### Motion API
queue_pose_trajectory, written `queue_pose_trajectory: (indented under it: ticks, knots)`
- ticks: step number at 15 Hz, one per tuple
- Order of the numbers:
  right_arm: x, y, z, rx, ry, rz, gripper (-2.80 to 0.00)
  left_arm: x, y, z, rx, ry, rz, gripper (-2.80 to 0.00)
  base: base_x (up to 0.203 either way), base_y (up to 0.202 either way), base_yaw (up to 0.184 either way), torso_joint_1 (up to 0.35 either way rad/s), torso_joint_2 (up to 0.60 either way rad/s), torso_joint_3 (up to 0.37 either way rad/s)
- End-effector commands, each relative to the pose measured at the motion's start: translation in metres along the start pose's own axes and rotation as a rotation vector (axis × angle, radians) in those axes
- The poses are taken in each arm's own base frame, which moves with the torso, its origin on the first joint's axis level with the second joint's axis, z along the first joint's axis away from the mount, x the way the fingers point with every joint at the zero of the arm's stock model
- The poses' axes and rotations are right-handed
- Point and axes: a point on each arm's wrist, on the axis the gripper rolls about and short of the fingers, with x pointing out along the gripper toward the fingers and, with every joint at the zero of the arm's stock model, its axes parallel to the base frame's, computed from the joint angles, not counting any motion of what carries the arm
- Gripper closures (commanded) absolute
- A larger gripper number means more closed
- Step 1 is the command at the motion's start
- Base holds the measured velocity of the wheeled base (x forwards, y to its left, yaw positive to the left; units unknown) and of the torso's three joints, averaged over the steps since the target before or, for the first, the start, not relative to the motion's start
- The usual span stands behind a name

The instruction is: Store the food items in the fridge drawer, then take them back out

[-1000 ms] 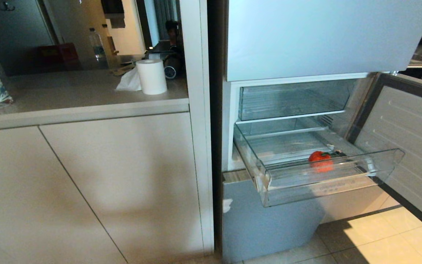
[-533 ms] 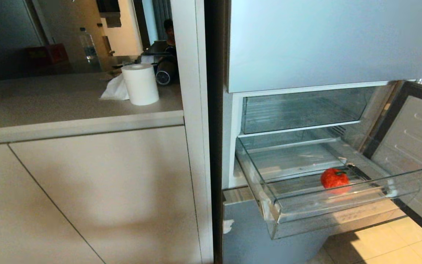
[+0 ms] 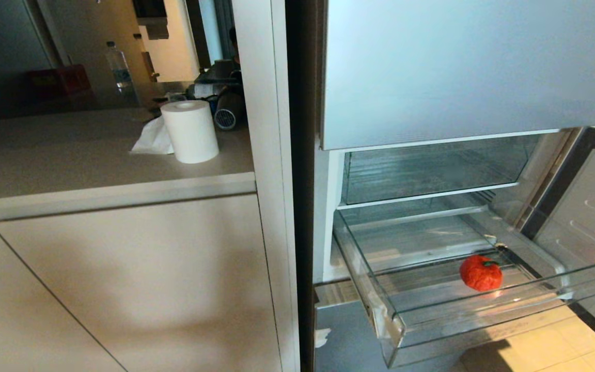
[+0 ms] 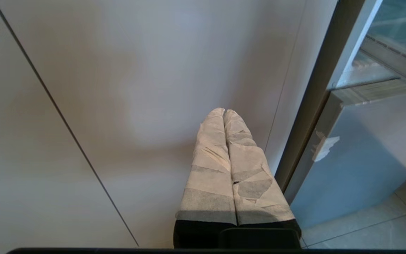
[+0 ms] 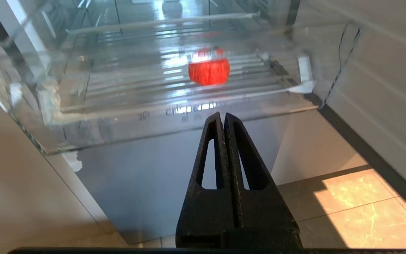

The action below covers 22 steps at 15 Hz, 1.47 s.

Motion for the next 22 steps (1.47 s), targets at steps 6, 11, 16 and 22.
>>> queue_pose_trajectory:
  ticks: [6, 11, 16, 22]
  knots:
    - [0.0, 0.0, 0.0, 0.001, 0.001, 0.001, 0.0, 0.0, 0.0, 0.0, 0.0, -0.001, 0.0, 0.0, 0.0, 0.0, 0.0, 0.148, -0.29, -0.144]
    - [-0.009, 0.0, 0.038, -0.013, -0.067, -0.046, 0.0, 0.0, 0.0, 0.0, 0.0, -0.001, -0.001, 0.0, 0.0, 0.0, 0.0, 0.006, -0.01, -0.004]
    - [0.054, 0.003, 0.109, -0.026, 0.356, -0.094, 0.0, 0.0, 0.0, 0.0, 0.0, -0.001, 0.0, 0.0, 0.0, 0.0, 0.0, 0.0, 0.0, 0.0]
    - [0.198, 0.006, 0.113, -0.026, 0.817, -0.105, 0.0, 0.0, 0.0, 0.0, 0.0, -0.001, 0.0, 0.0, 0.0, 0.0, 0.0, 0.0, 0.0, 0.0]
